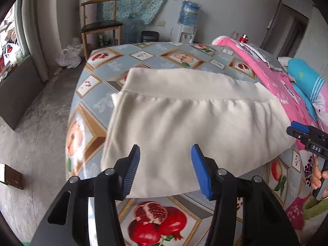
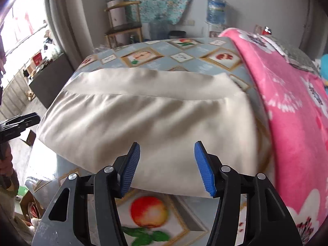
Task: Fold large clothes
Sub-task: 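Open both tools and press the folded jacket bundle flat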
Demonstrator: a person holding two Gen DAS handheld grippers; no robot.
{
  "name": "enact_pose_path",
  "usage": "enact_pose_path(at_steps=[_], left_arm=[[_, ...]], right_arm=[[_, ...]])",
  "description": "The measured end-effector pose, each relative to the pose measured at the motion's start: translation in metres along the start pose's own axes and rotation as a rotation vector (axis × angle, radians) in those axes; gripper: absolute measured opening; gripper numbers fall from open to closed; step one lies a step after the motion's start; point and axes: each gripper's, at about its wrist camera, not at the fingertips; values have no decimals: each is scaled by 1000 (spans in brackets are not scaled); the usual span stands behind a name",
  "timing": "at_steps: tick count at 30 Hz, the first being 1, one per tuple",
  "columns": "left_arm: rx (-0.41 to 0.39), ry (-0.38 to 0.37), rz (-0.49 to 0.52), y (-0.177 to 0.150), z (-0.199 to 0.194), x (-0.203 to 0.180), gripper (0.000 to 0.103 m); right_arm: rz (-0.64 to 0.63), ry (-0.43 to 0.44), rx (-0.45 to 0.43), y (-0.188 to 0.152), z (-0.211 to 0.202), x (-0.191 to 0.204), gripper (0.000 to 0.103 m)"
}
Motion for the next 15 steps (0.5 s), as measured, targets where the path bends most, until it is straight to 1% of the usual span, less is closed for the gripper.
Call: enact_pose_path(at_steps=[1,3,4,5,6,7,8,9,10,11,12,13,14,15], left_arm=[[31,19,21,-3,12,-9,53],[90,90,63,-16,39,-19,54],[51,111,84,-22,38,-22,54],[38,132,103,-24,35,-26,54],[42,143,112,-24,31,-28,54],[35,139,115,-23,25,-29,54],[9,115,119,-21,18,-31,54],[-24,96,121,-19,10,-33,58],[-46,95,123,-16,6,-36,64],[-57,96,126,-13,6,-40,65],[-54,93,128,-11,9,-43,66],[-35,97,126,-9,16,-45,66],[-1,109,123,-10,27,-47,67],[41,118,118,-12,39,-48,68]], right_arm=[[-33,-25,12,-4,11,16,57],[-57,-57,62,-17,37,33,58],[-54,-87,83,-24,51,34,58],[-59,-108,58,-25,50,37,58],[-72,-129,71,-23,47,40,58],[-72,-133,66,-19,38,42,58],[-61,-103,35,-15,27,44,59],[-52,-58,6,-11,16,45,59],[-50,-29,-17,-7,10,48,60],[-55,-14,-38,-5,8,53,62],[-65,3,-50,-5,9,58,65],[-75,27,-40,-7,16,64,65],[-79,41,-13,-11,27,70,65],[-87,37,27,-16,43,74,65]])
Point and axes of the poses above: each gripper's, at about its wrist camera, not at the fingertips, and z roughly the way its jaws point, x to its left, y to its top
